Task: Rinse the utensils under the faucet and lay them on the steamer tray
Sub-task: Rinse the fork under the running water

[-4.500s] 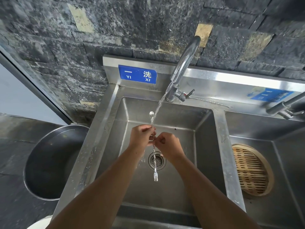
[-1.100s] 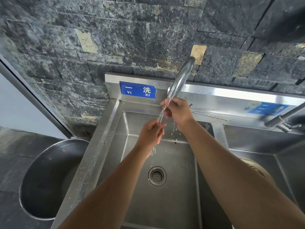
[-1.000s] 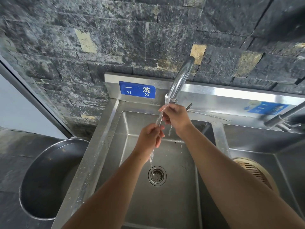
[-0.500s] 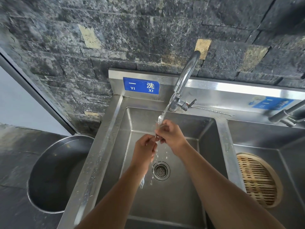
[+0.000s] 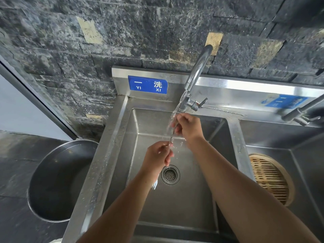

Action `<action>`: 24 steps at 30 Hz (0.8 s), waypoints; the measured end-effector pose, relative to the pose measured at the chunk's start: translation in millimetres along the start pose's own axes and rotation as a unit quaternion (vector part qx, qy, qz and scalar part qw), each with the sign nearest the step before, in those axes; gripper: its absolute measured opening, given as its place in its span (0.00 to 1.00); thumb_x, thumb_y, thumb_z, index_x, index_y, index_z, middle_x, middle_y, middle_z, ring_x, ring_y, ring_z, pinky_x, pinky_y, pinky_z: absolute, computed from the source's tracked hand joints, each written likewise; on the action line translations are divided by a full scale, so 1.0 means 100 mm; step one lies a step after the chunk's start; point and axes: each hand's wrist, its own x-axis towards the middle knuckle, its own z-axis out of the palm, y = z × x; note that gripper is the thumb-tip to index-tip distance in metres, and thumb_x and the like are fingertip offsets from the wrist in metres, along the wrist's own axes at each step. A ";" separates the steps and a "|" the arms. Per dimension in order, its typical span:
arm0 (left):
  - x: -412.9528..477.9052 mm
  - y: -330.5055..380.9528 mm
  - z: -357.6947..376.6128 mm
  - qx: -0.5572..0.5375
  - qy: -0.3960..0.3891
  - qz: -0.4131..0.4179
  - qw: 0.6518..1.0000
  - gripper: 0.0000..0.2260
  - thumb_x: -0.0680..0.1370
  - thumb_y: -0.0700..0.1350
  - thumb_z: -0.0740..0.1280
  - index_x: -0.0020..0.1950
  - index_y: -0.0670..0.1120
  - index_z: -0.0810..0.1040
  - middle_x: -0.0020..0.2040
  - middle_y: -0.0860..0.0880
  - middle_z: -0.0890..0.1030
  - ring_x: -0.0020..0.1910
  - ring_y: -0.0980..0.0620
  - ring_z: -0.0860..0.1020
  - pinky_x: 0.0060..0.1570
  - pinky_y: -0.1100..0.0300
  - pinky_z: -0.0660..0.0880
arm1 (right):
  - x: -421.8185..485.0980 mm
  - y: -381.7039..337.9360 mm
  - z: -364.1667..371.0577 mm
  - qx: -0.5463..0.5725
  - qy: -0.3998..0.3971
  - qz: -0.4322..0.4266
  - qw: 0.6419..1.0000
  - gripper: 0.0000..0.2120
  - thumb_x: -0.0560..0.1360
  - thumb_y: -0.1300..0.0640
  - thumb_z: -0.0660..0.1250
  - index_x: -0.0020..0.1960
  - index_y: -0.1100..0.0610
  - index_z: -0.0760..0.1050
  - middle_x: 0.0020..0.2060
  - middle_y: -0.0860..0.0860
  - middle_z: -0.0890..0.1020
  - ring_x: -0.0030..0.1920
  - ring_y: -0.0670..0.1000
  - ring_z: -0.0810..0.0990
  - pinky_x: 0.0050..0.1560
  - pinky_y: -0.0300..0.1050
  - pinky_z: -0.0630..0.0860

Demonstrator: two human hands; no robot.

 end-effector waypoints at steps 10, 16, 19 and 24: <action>0.09 -0.14 0.30 -0.062 0.018 -0.052 0.997 0.17 0.78 0.28 0.60 0.49 0.45 0.84 0.34 0.45 0.75 0.27 0.53 0.72 0.30 0.60 0.74 | -0.15 0.36 -0.32 -0.043 -0.027 0.038 0.998 0.09 0.76 0.65 0.66 0.38 0.60 0.80 0.28 0.51 0.83 0.25 0.47 0.76 0.28 0.41 0.75; 0.17 -0.27 0.97 -0.061 0.034 -0.069 0.995 0.17 0.80 0.31 0.62 0.45 0.48 0.86 0.32 0.46 0.76 0.29 0.53 0.74 0.36 0.58 0.80 | -0.09 0.55 -0.95 -0.073 -0.041 0.022 0.996 0.06 0.75 0.63 0.72 0.39 0.58 0.78 0.26 0.51 0.80 0.24 0.44 0.76 0.28 0.38 0.74; 0.21 -0.32 1.46 -0.065 0.042 -0.085 0.993 0.17 0.78 0.30 0.63 0.40 0.48 0.86 0.31 0.48 0.80 0.29 0.51 0.75 0.37 0.56 0.81 | 0.01 0.64 -1.39 -0.105 -0.043 0.025 0.993 0.06 0.74 0.62 0.72 0.39 0.59 0.79 0.28 0.52 0.81 0.27 0.47 0.77 0.32 0.44 0.76; 0.31 -0.44 2.28 -0.031 0.052 -0.094 0.994 0.01 0.77 0.33 0.68 0.47 0.37 0.78 0.34 0.45 0.82 0.29 0.52 0.76 0.34 0.56 0.75 | 0.28 0.76 -2.17 -0.149 -0.025 0.019 0.988 0.05 0.74 0.59 0.73 0.39 0.54 0.81 0.28 0.50 0.82 0.31 0.52 0.81 0.39 0.52 0.82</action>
